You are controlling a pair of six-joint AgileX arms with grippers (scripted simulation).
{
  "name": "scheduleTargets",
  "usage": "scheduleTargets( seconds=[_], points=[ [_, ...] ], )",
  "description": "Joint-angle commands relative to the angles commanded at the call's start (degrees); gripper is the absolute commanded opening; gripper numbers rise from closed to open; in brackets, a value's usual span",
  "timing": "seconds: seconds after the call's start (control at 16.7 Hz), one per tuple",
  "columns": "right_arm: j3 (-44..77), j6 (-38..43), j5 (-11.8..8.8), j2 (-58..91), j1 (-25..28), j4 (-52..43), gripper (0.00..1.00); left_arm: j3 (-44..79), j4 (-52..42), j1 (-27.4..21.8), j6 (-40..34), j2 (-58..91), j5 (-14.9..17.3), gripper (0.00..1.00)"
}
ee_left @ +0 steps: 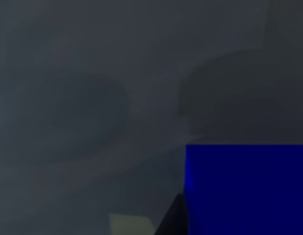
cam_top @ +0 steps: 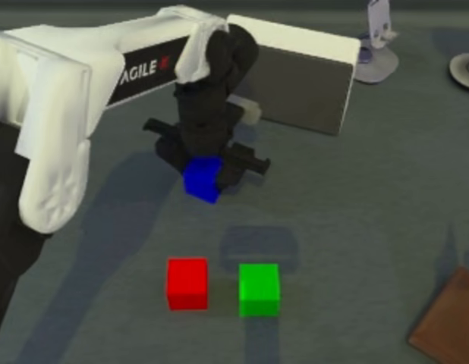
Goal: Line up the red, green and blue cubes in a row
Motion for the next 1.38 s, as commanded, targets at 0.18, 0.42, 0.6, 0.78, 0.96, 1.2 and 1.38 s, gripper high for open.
scheduleTargets(
  seconds=[0.18, 0.42, 0.6, 0.78, 0.96, 1.2, 1.38],
  points=[
    [0.0, 0.0, 0.0, 0.0, 0.0, 0.0, 1.0, 0.0, 0.0, 0.0, 0.0, 0.0, 0.0, 0.0],
    [0.0, 0.0, 0.0, 0.0, 0.0, 0.0, 1.0, 0.06, -0.1, 0.11, 0.07, -0.35, -0.01, 0.0],
    [0.0, 0.0, 0.0, 0.0, 0.0, 0.0, 1.0, 2.25, -2.41, 0.26, 0.05, -0.61, -0.29, 0.0],
    [0.0, 0.0, 0.0, 0.0, 0.0, 0.0, 1.0, 7.26, -8.49, 0.79, -0.08, -1.46, -0.36, 0.0],
    [0.0, 0.0, 0.0, 0.0, 0.0, 0.0, 1.0, 11.5, -13.65, 1.13, -0.04, -2.28, -0.08, 0.0],
    [0.0, 0.0, 0.0, 0.0, 0.0, 0.0, 1.0, 12.16, -14.33, 1.19, -0.01, -2.48, -0.03, 0.0],
    [0.0, 0.0, 0.0, 0.0, 0.0, 0.0, 1.0, 12.09, -14.25, 0.35, -0.7, -2.3, -0.12, 0.0]
  ],
)
